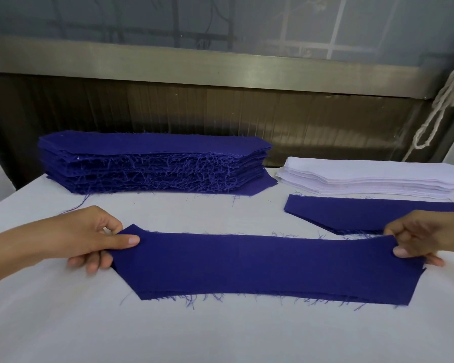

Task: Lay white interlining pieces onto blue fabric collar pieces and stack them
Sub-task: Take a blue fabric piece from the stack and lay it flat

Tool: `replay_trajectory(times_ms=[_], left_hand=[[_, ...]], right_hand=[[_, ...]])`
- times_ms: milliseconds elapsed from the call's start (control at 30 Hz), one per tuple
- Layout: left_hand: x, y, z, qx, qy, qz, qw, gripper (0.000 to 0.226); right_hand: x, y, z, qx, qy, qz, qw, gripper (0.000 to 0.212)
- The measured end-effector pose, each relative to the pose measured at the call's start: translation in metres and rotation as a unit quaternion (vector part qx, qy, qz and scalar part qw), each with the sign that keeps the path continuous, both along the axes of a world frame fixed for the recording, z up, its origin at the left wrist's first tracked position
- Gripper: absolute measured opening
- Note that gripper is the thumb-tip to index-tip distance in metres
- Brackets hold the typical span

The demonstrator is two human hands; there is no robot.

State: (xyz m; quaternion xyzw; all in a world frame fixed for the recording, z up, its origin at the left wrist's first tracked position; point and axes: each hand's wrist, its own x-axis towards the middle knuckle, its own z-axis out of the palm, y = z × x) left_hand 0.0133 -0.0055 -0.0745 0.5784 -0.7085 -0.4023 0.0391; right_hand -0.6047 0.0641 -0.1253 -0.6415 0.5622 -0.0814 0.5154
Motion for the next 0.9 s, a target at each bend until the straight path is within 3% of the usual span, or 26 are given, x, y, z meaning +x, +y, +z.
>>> replay_trajectory(times_ms=[300,433,533,633,733,900], left_hand=[[-0.005,0.003,-0.003,-0.037,-0.036,0.016,0.999,0.061],[-0.006,0.004,-0.003,-0.049,-0.057,0.023,0.997,0.061],[-0.006,0.005,-0.003,-0.075,-0.089,0.034,0.993,0.066],[-0.002,0.003,-0.005,-0.143,-0.130,0.033,0.981,0.071],[0.003,-0.001,-0.008,-0.217,-0.134,0.026,0.966,0.073],[0.007,0.001,-0.011,-0.263,-0.154,0.031,0.952,0.092]], right_hand=[[0.007,0.001,-0.005,-0.017,-0.009,-0.022,1.000,0.023],[0.001,0.006,0.013,-0.024,0.014,-0.039,0.999,0.026],[-0.001,0.022,0.030,-0.025,0.093,-0.071,0.993,0.030],[0.016,0.036,0.050,-0.041,0.210,-0.105,0.971,0.040],[0.034,0.043,0.065,-0.048,0.245,-0.117,0.961,0.044],[0.052,0.049,0.070,-0.077,0.275,-0.122,0.951,0.028]])
